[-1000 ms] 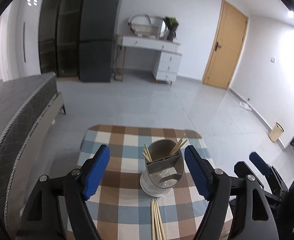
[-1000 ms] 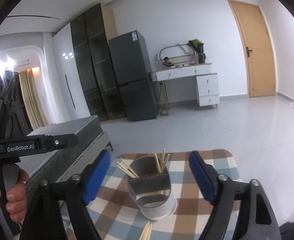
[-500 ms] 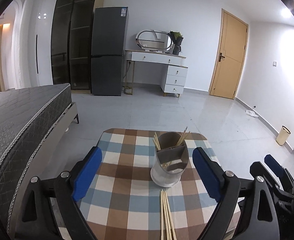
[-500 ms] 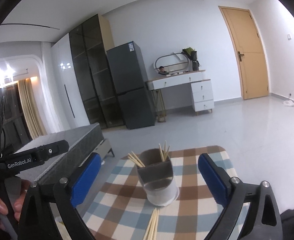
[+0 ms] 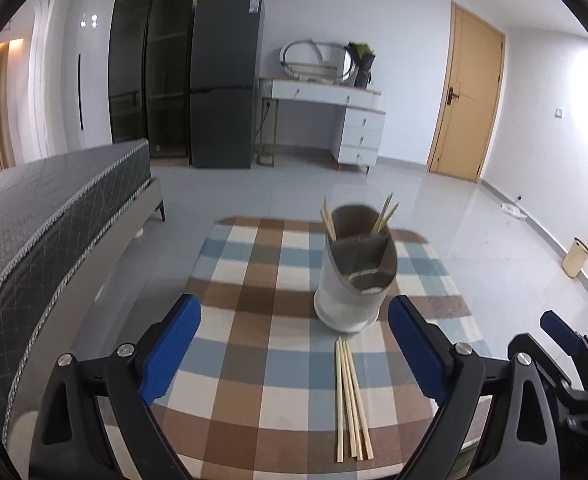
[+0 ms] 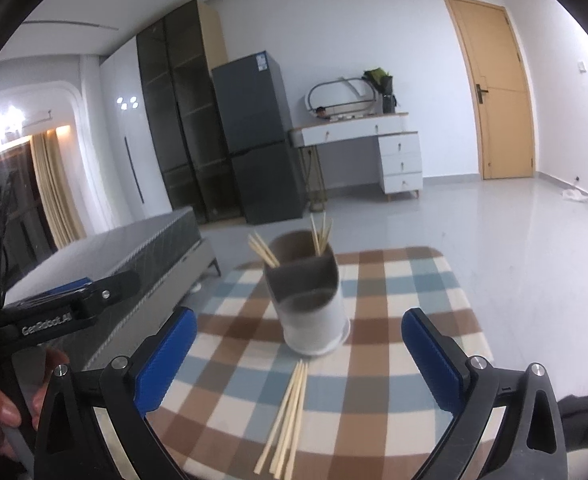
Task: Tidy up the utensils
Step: 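Move both open tools back toward the remaining sticks on the rug, then lower the right tool to the sticks and close it on one, then lower the left tool to the remaining sticks and close it on one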
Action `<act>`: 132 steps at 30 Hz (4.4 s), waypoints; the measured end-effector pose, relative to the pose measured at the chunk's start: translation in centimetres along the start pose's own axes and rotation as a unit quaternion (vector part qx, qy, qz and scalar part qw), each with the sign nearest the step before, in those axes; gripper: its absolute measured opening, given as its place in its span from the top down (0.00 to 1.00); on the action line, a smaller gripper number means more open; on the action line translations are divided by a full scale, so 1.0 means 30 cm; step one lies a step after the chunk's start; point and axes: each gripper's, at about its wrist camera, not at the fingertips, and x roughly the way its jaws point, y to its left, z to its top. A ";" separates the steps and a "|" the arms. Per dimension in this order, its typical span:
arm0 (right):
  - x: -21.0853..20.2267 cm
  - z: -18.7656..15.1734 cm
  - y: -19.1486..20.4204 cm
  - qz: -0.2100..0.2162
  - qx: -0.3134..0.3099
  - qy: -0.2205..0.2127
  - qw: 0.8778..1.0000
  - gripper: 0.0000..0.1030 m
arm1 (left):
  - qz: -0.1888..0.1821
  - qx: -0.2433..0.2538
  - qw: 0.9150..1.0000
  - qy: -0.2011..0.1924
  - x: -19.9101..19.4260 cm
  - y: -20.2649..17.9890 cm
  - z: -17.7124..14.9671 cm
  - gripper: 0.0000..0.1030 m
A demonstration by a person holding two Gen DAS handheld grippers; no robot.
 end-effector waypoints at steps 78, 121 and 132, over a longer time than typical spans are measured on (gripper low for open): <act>0.826 -0.262 -0.105 -0.032 0.009 0.281 0.959 0.97 | 0.060 -0.092 0.955 0.276 0.535 0.174 -0.240 0.11; 0.539 -0.052 -0.357 0.028 0.196 0.109 0.974 0.97 | -0.025 0.086 0.948 0.304 0.694 -0.252 -0.228 0.99; 0.446 -0.039 -0.282 0.024 0.152 0.086 0.984 0.97 | -0.067 0.000 0.984 0.165 0.438 -0.119 -0.065 0.99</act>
